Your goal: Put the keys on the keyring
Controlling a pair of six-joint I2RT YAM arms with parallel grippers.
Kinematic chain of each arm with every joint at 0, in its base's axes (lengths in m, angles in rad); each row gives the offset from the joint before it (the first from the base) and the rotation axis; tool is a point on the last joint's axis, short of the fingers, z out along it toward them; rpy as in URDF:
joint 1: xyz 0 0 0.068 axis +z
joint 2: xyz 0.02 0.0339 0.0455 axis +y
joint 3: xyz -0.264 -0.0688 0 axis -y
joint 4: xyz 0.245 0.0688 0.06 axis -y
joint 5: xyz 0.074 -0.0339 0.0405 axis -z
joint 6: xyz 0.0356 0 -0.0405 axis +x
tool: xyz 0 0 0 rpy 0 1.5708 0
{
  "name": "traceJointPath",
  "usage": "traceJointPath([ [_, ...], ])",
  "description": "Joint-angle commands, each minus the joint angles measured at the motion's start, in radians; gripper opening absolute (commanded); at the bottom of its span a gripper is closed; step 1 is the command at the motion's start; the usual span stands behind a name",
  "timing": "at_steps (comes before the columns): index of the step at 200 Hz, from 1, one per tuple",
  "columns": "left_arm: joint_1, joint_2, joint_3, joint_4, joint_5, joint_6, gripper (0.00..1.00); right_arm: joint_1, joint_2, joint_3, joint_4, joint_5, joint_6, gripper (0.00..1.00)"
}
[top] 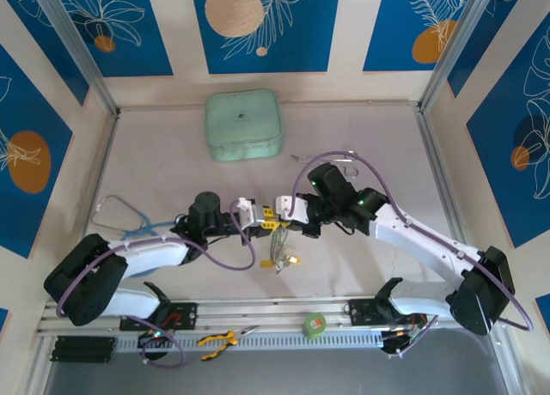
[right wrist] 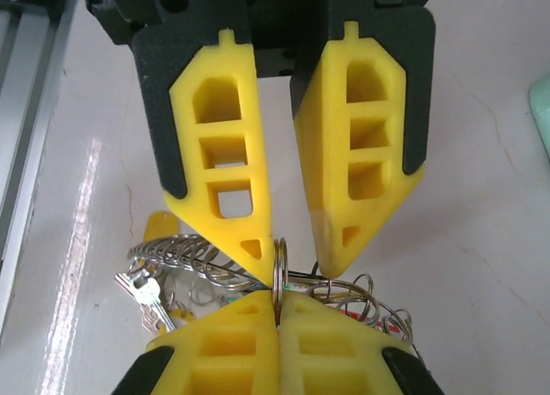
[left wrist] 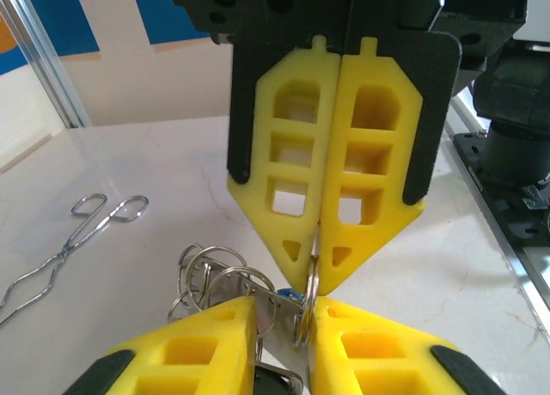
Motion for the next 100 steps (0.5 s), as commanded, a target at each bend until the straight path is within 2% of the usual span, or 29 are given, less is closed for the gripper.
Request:
traceJointPath([
  [1,-0.007,-0.019,0.037,-0.044,0.015,0.035,0.18,0.036,0.025,0.064,-0.064,0.061,-0.041,0.0],
  [32,-0.008,-0.025,0.044,-0.054,0.028,0.046,0.0,0.075,0.05,0.113,-0.093,0.087,-0.044,0.0],
  [45,-0.008,-0.029,0.04,-0.052,0.033,0.047,0.0,0.067,0.032,0.1,-0.064,0.065,-0.022,0.0],
  [51,-0.007,-0.032,0.037,-0.048,0.035,0.048,0.0,0.054,0.019,0.089,-0.045,0.048,-0.001,0.06],
  [61,-0.007,-0.035,0.026,-0.033,0.038,0.045,0.0,0.028,-0.008,0.06,-0.013,0.016,0.024,0.22],
  [68,-0.008,-0.038,0.02,-0.017,0.043,0.038,0.0,0.008,-0.028,0.036,0.01,-0.007,0.04,0.28],
  [80,-0.008,-0.037,0.008,0.015,0.05,0.021,0.0,-0.024,-0.06,-0.013,0.049,-0.049,0.059,0.32],
  [100,-0.007,-0.03,-0.009,0.079,0.062,-0.013,0.0,-0.045,-0.091,-0.076,0.09,-0.067,0.067,0.32],
])
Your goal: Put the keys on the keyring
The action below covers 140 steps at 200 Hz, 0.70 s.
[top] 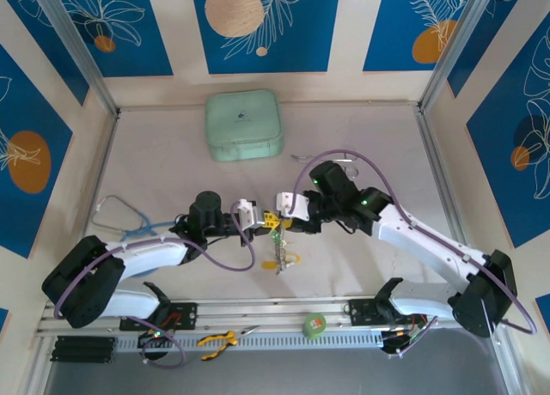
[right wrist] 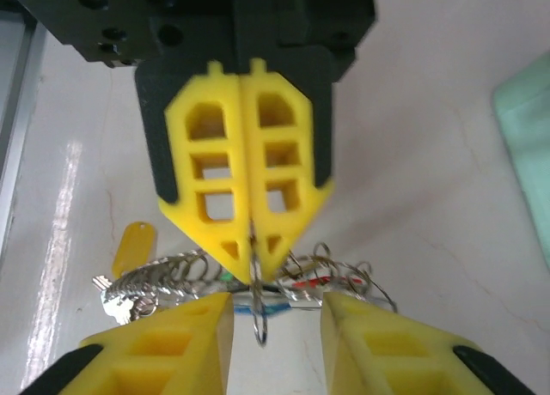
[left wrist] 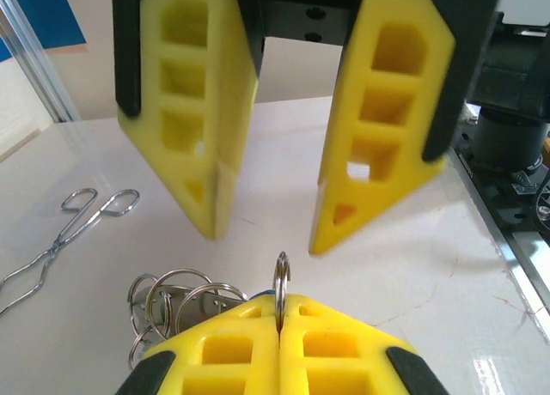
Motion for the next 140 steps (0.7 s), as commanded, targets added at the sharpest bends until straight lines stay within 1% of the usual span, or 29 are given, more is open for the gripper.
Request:
traceJointPath([
  [1,-0.006,-0.014,-0.016,0.123,0.046,-0.042,0.0,-0.025,-0.043,-0.071,0.07,-0.082,0.04,0.32],
  [61,-0.006,-0.006,-0.015,0.139,0.054,-0.06,0.0,-0.023,-0.037,-0.094,0.091,-0.068,0.056,0.23],
  [104,-0.006,-0.003,-0.018,0.163,0.051,-0.077,0.0,-0.017,-0.018,-0.081,0.06,-0.07,0.044,0.0],
  [140,-0.007,0.002,-0.02,0.263,0.043,-0.14,0.0,0.012,-0.001,-0.072,0.054,-0.049,0.041,0.0],
])
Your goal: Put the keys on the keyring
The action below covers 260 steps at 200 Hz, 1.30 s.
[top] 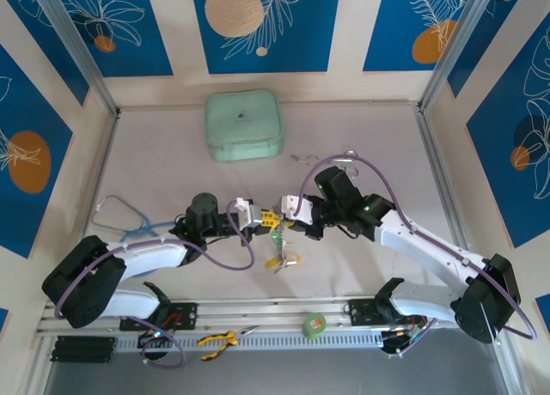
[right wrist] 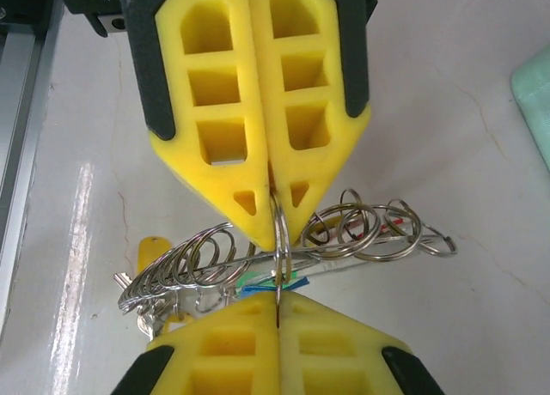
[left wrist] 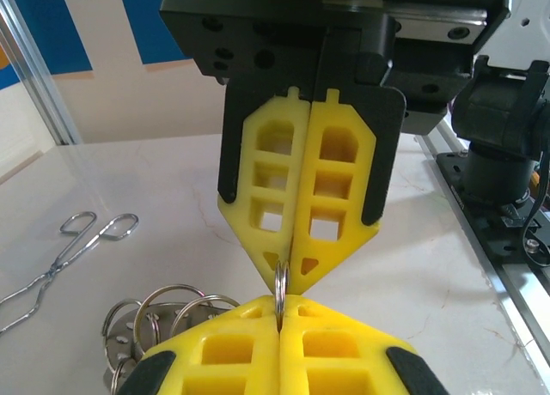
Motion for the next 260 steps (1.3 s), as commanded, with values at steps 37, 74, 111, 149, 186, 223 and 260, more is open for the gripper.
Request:
traceJointPath([
  [37,-0.007,0.015,0.0,0.2,0.027,-0.081,0.0,0.029,0.025,0.011,0.023,-0.018,0.011,0.01],
  [74,-0.006,0.02,-0.008,0.205,0.026,-0.082,0.0,0.018,-0.002,-0.01,0.043,0.018,0.029,0.2],
  [111,-0.006,0.024,-0.014,0.216,0.045,-0.084,0.0,-0.015,-0.076,-0.079,0.098,0.021,0.066,0.29],
  [149,-0.005,0.026,-0.023,0.246,0.053,-0.108,0.0,-0.012,-0.131,-0.168,0.196,0.046,0.1,0.29],
  [186,-0.006,0.03,-0.026,0.264,0.056,-0.122,0.0,-0.007,-0.144,-0.208,0.253,-0.014,0.13,0.36],
  [223,-0.005,0.033,-0.023,0.268,0.064,-0.127,0.0,-0.007,-0.129,-0.224,0.307,-0.039,0.156,0.4],
  [260,-0.003,0.033,-0.024,0.275,0.075,-0.133,0.0,-0.006,-0.096,-0.215,0.345,-0.053,0.157,0.42],
])
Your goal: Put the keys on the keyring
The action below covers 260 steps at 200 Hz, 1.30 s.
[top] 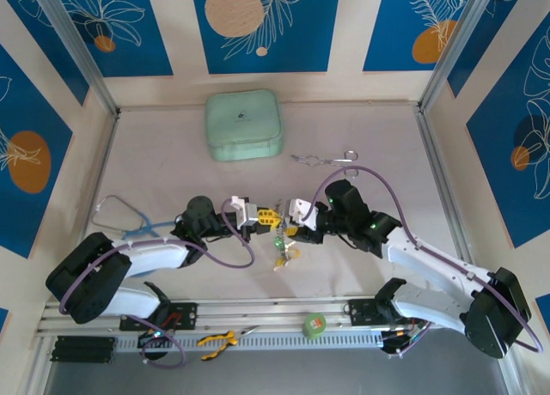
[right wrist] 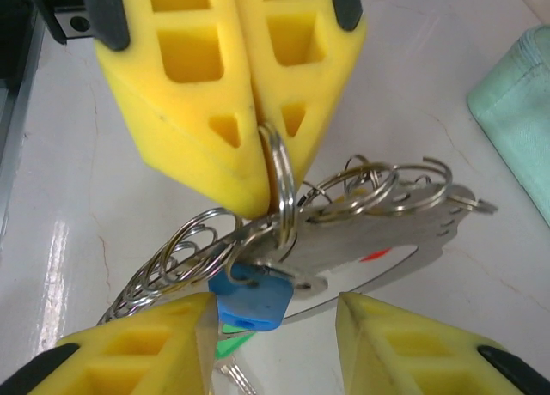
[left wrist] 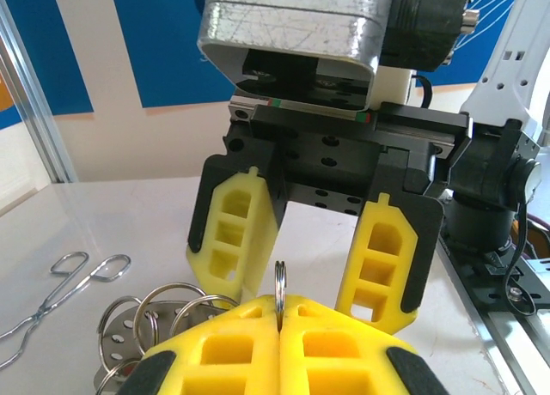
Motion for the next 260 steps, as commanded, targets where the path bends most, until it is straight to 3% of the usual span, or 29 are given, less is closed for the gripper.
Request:
traceJointPath([
  [1,-0.003,0.003,0.003,0.076,0.041,-0.02,0.0,0.005,0.017,-0.003,0.053,-0.043,0.019,0.42],
  [75,0.0,0.007,0.003,0.094,0.051,-0.03,0.0,-0.004,0.03,-0.003,0.074,-0.107,0.023,0.43],
  [123,0.002,0.0,-0.001,0.087,0.035,-0.02,0.0,-0.012,-0.009,0.002,-0.009,-0.078,0.005,0.25],
  [167,0.005,-0.005,-0.004,0.073,0.015,-0.003,0.0,-0.018,-0.035,0.021,-0.088,-0.049,-0.006,0.01],
  [205,0.003,-0.022,0.02,-0.052,-0.006,0.044,0.0,-0.018,-0.043,0.064,-0.13,-0.029,0.0,0.0],
  [260,0.004,-0.028,0.029,-0.086,0.004,0.058,0.0,0.005,-0.014,0.139,-0.163,-0.018,-0.019,0.0],
])
